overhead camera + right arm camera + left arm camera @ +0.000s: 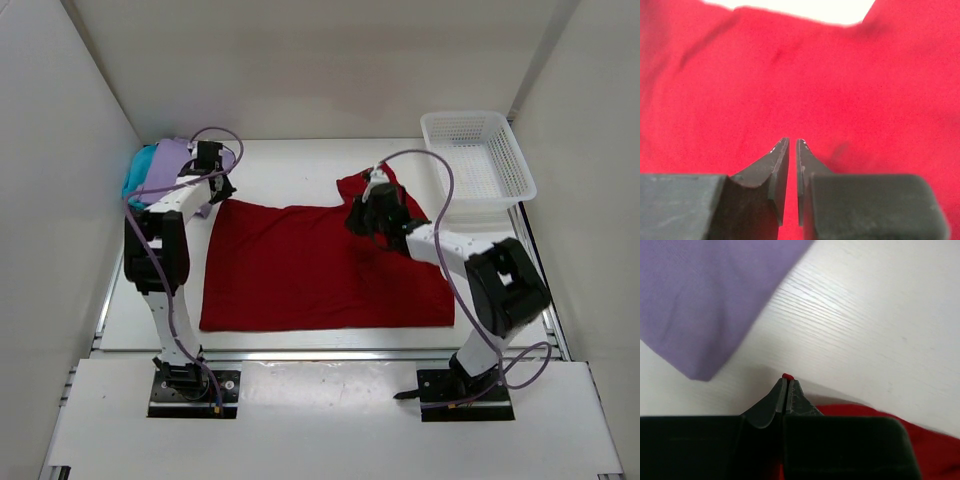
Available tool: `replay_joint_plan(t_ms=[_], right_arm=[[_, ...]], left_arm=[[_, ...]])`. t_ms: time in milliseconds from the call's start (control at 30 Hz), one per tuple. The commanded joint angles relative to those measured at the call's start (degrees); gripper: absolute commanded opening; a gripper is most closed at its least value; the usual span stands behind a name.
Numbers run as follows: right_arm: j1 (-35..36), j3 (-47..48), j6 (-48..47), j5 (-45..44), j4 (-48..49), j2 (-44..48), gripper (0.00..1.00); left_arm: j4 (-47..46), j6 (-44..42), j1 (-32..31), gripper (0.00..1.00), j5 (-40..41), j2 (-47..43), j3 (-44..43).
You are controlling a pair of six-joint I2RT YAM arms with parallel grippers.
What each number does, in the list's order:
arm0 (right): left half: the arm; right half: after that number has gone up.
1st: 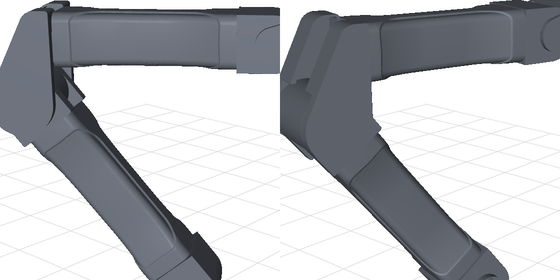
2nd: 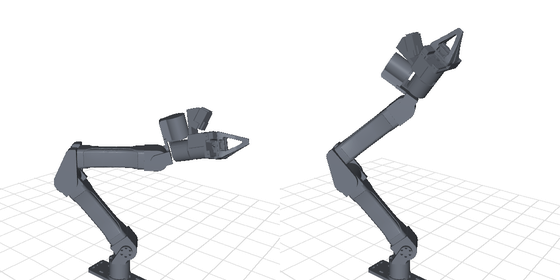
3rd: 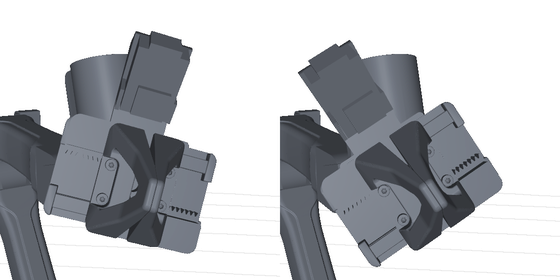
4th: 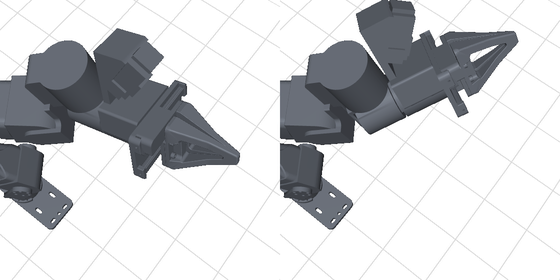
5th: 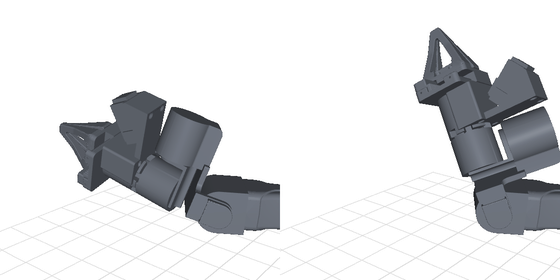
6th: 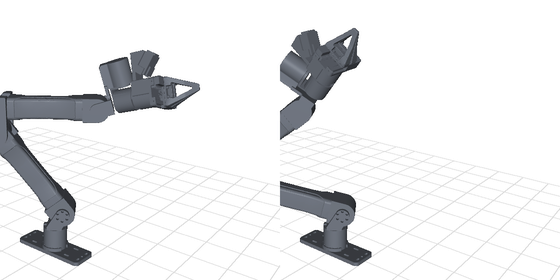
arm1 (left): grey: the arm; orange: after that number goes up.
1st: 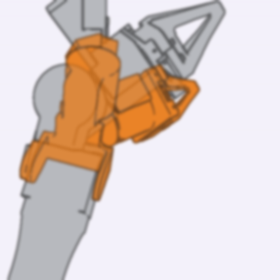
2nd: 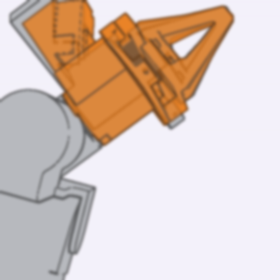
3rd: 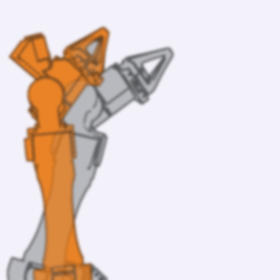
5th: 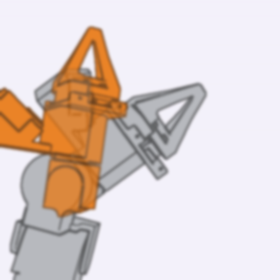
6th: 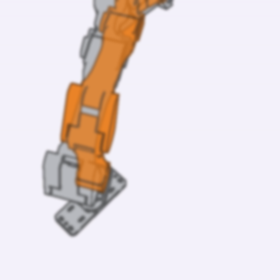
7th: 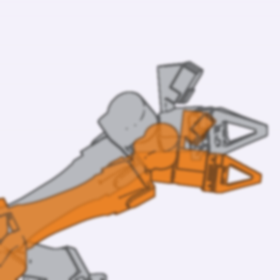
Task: Fold and stack the t-shirts
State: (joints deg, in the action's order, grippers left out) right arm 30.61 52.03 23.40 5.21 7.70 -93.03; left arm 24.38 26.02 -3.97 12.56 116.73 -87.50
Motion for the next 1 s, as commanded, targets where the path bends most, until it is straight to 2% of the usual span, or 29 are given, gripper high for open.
replay_joint_plan(t_ms=[0, 67, 333, 733, 967], right_arm=[[-5.73, 9.39, -5.2, -5.04, 0.04, -6.35, 0.11], [-8.54, 15.88, -7.22, -7.84, -1.11, -12.58, 0.17], [-16.19, 37.08, -10.82, -12.24, -12.43, -27.37, 0.39], [-17.08, 85.13, -22.07, -16.73, -39.6, -56.54, 0.48], [-19.18, 84.11, -20.06, -12.69, -36.45, -55.59, 0.52]], left_arm=[[-5.65, 2.27, 0.44, 0.0, -2.53, -9.57, 4.52], [-8.81, 4.38, 0.19, 0.0, -5.16, -10.99, 8.74], [-12.77, 5.62, 0.19, 0.0, -8.34, -12.58, 13.76], [-12.87, 5.18, -1.66, 0.0, -8.43, -12.05, 13.85], [-12.69, 4.92, -2.1, 0.0, -9.13, -11.87, 14.03]])
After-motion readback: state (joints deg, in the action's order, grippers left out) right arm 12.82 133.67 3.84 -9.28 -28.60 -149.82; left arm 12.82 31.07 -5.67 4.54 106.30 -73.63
